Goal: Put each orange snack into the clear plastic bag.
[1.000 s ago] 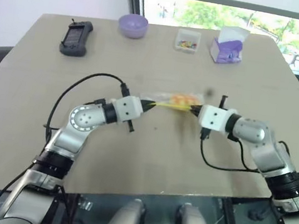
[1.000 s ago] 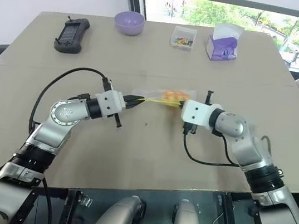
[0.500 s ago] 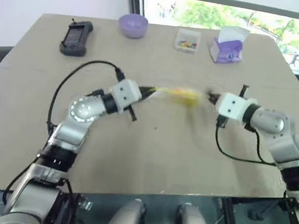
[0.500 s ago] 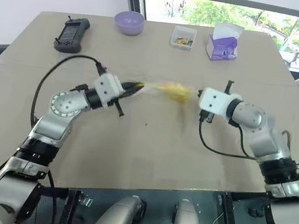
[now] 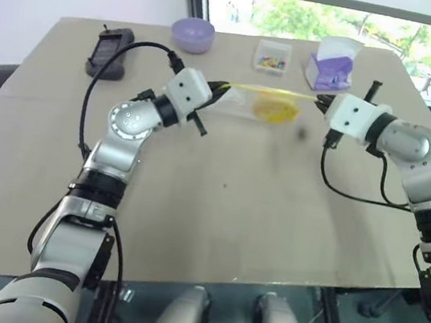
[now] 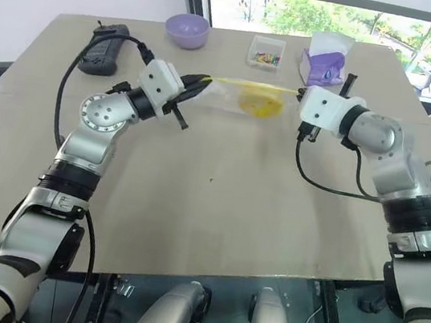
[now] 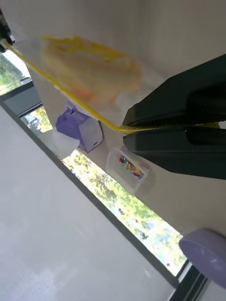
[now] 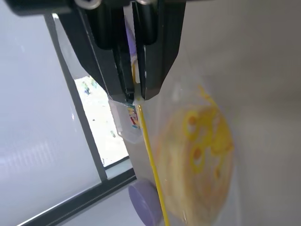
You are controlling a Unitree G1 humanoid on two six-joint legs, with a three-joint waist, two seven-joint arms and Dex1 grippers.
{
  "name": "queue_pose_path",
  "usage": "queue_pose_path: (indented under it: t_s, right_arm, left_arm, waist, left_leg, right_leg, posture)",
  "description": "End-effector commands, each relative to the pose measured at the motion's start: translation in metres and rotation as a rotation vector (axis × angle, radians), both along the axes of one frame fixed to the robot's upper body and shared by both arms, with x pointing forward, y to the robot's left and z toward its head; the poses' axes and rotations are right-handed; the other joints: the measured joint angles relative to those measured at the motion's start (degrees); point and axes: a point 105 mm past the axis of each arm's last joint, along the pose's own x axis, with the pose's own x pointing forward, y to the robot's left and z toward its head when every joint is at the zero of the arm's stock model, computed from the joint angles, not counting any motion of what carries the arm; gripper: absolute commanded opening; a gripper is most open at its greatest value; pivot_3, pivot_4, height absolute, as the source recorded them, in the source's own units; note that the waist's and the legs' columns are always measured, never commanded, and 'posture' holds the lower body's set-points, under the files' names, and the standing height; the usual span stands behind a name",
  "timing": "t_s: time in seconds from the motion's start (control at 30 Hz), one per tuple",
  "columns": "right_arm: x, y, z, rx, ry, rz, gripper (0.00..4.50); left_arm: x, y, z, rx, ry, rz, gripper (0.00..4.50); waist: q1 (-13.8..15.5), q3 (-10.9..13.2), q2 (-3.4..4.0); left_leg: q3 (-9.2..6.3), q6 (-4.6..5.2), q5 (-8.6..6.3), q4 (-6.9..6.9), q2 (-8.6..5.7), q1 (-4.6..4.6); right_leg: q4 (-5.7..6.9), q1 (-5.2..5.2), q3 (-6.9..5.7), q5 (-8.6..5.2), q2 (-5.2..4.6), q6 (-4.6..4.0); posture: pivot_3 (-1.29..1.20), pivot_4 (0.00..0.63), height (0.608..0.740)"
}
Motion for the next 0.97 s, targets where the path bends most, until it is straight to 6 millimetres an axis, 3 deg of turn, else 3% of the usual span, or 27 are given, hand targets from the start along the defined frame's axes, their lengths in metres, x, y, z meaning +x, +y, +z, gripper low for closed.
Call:
queue_pose_path:
  t_s: [0.03, 0.17, 0.23, 0.27, 0.3, 0.37, 0.43, 0.47, 0.6, 0.77, 0.97]
  right_arm:
    - [-0.015, -0.017, -0.026, 0.001, 0.077, -0.04, 0.09]
    - [-0.043, -0.006, -0.082, 0.022, 0.252, 0.004, 0.09]
    - [-0.054, -0.004, -0.098, 0.043, 0.326, 0.012, 0.09]
    - [-0.057, -0.003, -0.103, 0.05, 0.351, 0.014, 0.0]
    - [-0.06, -0.004, -0.104, 0.072, 0.376, 0.012, 0.7]
    - [-0.063, -0.008, -0.104, 0.104, 0.41, -0.004, 1.6]
    - [-0.067, -0.015, -0.1, 0.169, 0.447, -0.024, 2.36]
    - [-0.07, -0.021, -0.096, 0.205, 0.465, -0.035, 2.9]
    - [-0.083, -0.048, -0.079, 0.412, 0.537, -0.076, 4.31]
    - [-0.101, -0.073, -0.067, 0.52, 0.598, -0.116, 4.4]
    - [-0.111, -0.082, -0.065, 0.537, 0.644, -0.134, 4.4]
  left_arm:
    - [-0.021, 0.006, -0.04, 0.117, 0.032, -0.035, 0.0]
    - [-0.047, 0.006, -0.095, 0.195, 0.165, -0.061, 0.0]
    - [-0.054, 0.006, -0.105, 0.193, 0.22, -0.071, 0.0]
    - [-0.058, 0.007, -0.107, 0.188, 0.241, -0.078, 0.67]
    - [-0.062, 0.007, -0.108, 0.168, 0.278, -0.094, 1.0]
    - [-0.069, 0.008, -0.107, 0.135, 0.334, -0.123, 2.05]
    - [-0.077, 0.016, -0.104, 0.091, 0.388, -0.127, 2.79]
    - [-0.082, 0.023, -0.101, 0.047, 0.424, -0.119, 3.26]
    - [-0.101, 0.058, -0.091, -0.127, 0.585, -0.061, 4.5]
    - [-0.116, 0.079, -0.071, -0.216, 0.655, -0.013, 4.5]
    - [-0.122, 0.081, -0.066, -0.234, 0.696, -0.006, 4.5]
  waist:
    - [-0.2, 0.0, 0.01]
    - [-0.4, 0.0, 0.02]
    - [-0.1, 0.0, 0.02]
    - [0.0, 0.0, 0.02]
    - [0.1, 0.0, 0.03]
    - [0.1, 0.0, 0.05]
    - [0.1, 0.0, 0.05]
    - [0.0, 0.0, 0.05]
    - [0.1, 0.0, 0.05]
    - [0.7, 0.1, 0.07]
    - [1.4, 0.1, 0.12]
  left_leg:
    - [0.03, 0.0, -0.01, -0.03, 0.01, 0.02]
    - [0.09, 0.02, -0.02, -0.1, 0.02, -0.02]
    - [0.1, 0.03, -0.02, 0.02, 0.02, -0.01]
    - [0.1, 0.03, -0.02, 0.08, 0.02, 0.03]
    - [0.09, 0.04, -0.02, 0.12, 0.02, 0.1]
    - [0.09, 0.28, -0.16, 0.16, 0.01, 0.35]
    - [0.06, 0.28, -0.15, 0.2, 0.04, 0.52]
    - [0.0, 0.28, -0.16, 0.2, 0.07, 0.62]
    - [-0.03, 0.28, -0.17, 0.1, 0.08, 0.87]
    - [-0.11, 0.34, -0.22, 0.0, 0.09, 0.89]
    - [-0.14, 0.35, -0.23, 0.01, 0.1, 1.05]
  right_leg:
    - [-0.02, 0.0, 0.01, 0.0, -0.01, 0.0]
    - [-0.1, -0.06, 0.09, 0.0, 0.01, 0.0]
    - [0.06, -0.05, 0.1, 0.0, 0.02, 0.0]
    - [0.16, -0.02, 0.1, 0.0, 0.01, 0.0]
    - [0.23, 0.05, 0.08, 0.01, 0.01, 0.0]
    - [0.32, 0.26, 0.09, 0.02, 0.01, 0.0]
    - [0.33, 0.42, 0.05, 0.02, 0.04, 0.0]
    - [0.31, 0.56, 0.01, 0.01, 0.04, -0.01]
    - [0.27, 0.78, -0.01, 0.01, 0.03, -0.01]
    - [0.01, 0.93, -0.1, -0.01, -0.03, -0.02]
    - [-0.07, 1.18, -0.17, -0.02, -0.05, -0.01]
  posture:
    - [0.0, 0.15, 0.74]
    - [0.0, 0.15, 0.74]
    - [0.0, 0.15, 0.74]
    - [0.0, 0.15, 0.74]
    - [0.0, 0.15, 0.74]
    - [0.0, 0.15, 0.74]
    - [0.0, 0.15, 0.74]
    - [0.0, 0.15, 0.74]
    - [0.0, 0.15, 0.74]
    - [0.0, 0.15, 0.74]
    - [0.0, 0.15, 0.74]
